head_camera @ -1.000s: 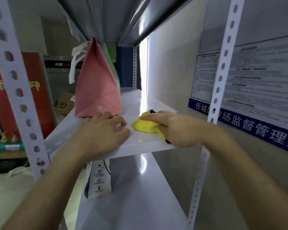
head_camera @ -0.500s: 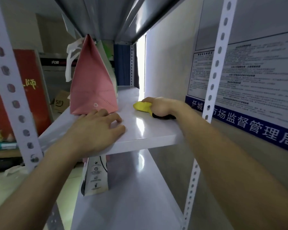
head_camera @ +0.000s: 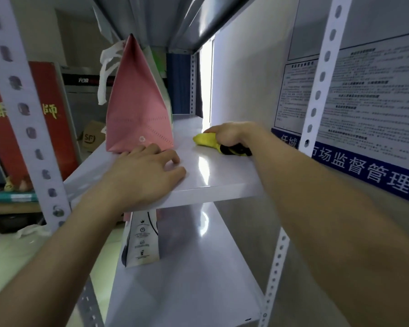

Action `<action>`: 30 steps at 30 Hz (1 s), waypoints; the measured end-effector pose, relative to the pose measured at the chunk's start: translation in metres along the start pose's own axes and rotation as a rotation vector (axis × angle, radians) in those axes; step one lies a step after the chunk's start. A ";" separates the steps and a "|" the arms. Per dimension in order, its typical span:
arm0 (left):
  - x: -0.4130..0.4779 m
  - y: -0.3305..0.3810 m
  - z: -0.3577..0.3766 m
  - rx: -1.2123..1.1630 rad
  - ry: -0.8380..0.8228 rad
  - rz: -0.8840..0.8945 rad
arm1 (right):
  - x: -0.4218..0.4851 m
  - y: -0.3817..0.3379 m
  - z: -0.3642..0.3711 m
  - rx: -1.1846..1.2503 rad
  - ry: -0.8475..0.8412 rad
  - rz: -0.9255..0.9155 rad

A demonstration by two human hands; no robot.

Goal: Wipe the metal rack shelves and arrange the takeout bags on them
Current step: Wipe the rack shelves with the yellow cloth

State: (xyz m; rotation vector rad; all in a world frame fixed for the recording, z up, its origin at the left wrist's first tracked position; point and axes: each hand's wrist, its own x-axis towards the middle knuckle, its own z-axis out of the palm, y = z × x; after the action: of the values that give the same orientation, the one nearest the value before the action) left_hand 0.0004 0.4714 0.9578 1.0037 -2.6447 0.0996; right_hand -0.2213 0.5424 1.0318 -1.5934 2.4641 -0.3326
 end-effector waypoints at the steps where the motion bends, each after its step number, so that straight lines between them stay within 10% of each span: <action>1: -0.001 0.000 -0.001 -0.003 0.003 0.002 | -0.001 0.000 0.002 -0.014 -0.001 -0.005; 8: -0.006 0.009 -0.009 -0.026 0.038 -0.014 | -0.059 0.035 0.018 -0.044 0.090 -0.032; 16: -0.056 -0.012 -0.027 0.202 0.997 0.188 | -0.086 -0.029 0.031 -0.162 0.154 -0.004; 24: -0.071 -0.064 -0.069 0.377 1.137 0.089 | -0.087 -0.145 0.086 -0.101 0.269 -0.391; 30: -0.066 -0.071 -0.062 0.264 1.108 0.154 | -0.078 -0.028 0.040 0.094 0.287 0.065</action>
State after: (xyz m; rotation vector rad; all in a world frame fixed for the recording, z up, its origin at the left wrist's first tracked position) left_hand 0.1096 0.4705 0.9927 0.5352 -1.6792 0.7975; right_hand -0.1544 0.5994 1.0044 -1.5162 2.6541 -0.7005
